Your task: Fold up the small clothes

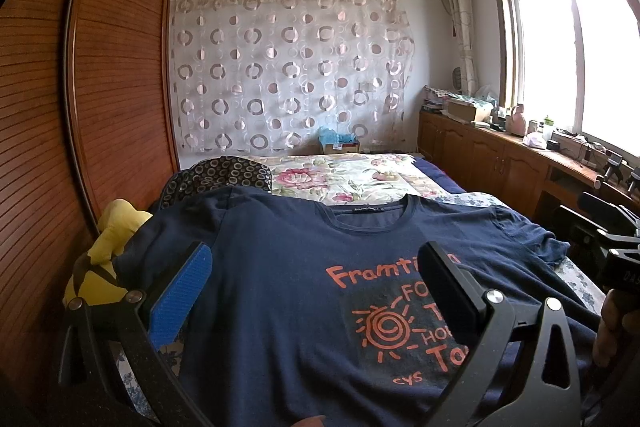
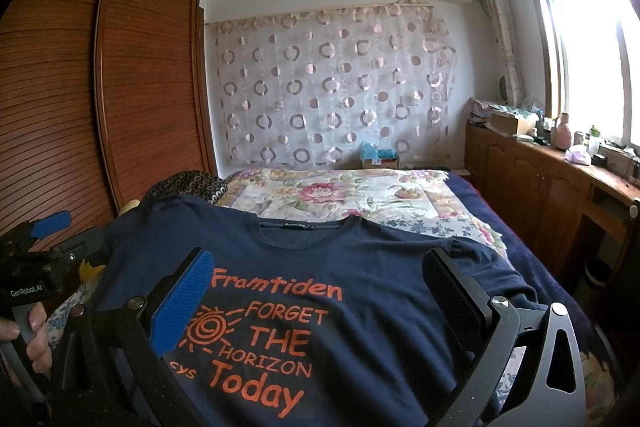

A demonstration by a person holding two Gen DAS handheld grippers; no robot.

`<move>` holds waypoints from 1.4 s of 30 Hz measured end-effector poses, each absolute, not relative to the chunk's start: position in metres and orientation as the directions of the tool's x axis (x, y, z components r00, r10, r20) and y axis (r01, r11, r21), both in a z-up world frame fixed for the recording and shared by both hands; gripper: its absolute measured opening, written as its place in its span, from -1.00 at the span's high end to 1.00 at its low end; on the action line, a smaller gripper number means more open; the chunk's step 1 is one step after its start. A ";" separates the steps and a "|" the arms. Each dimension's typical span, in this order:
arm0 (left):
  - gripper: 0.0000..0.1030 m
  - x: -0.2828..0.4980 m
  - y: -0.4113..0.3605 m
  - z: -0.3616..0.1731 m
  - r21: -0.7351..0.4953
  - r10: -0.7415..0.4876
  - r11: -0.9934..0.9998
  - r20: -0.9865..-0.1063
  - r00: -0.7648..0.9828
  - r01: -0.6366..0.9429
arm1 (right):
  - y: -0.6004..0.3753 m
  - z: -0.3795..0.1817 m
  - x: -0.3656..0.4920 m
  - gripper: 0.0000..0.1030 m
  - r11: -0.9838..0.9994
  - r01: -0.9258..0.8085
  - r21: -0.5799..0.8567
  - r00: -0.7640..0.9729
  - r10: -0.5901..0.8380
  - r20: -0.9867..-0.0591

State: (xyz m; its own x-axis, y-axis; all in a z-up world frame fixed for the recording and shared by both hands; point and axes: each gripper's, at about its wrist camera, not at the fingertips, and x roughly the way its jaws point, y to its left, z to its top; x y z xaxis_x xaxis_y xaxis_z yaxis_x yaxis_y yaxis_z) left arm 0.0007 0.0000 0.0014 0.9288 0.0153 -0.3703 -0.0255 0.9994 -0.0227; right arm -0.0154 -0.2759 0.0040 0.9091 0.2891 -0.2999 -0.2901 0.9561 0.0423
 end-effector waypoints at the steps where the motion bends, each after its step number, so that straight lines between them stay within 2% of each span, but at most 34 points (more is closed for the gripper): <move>1: -1.00 0.000 0.000 0.001 -0.023 0.015 0.999 -0.369 0.929 -0.025 | -0.276 0.005 -0.016 -1.00 0.956 -0.291 0.044 0.909 0.290 -0.300; 42: -1.00 -0.005 0.000 0.008 -0.014 0.019 1.000 -0.359 0.933 -0.025 | -0.277 0.006 -0.016 -1.00 0.955 -0.294 0.042 0.909 0.293 -0.297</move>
State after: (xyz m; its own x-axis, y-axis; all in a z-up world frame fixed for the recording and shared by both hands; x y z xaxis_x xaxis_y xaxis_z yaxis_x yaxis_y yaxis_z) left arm -0.0054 -0.0001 0.0076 0.9331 0.0185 -0.3591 -0.0254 0.9996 -0.0144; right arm -0.0156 -0.2768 0.0057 0.9088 0.2933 -0.2968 -0.2945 0.9547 0.0418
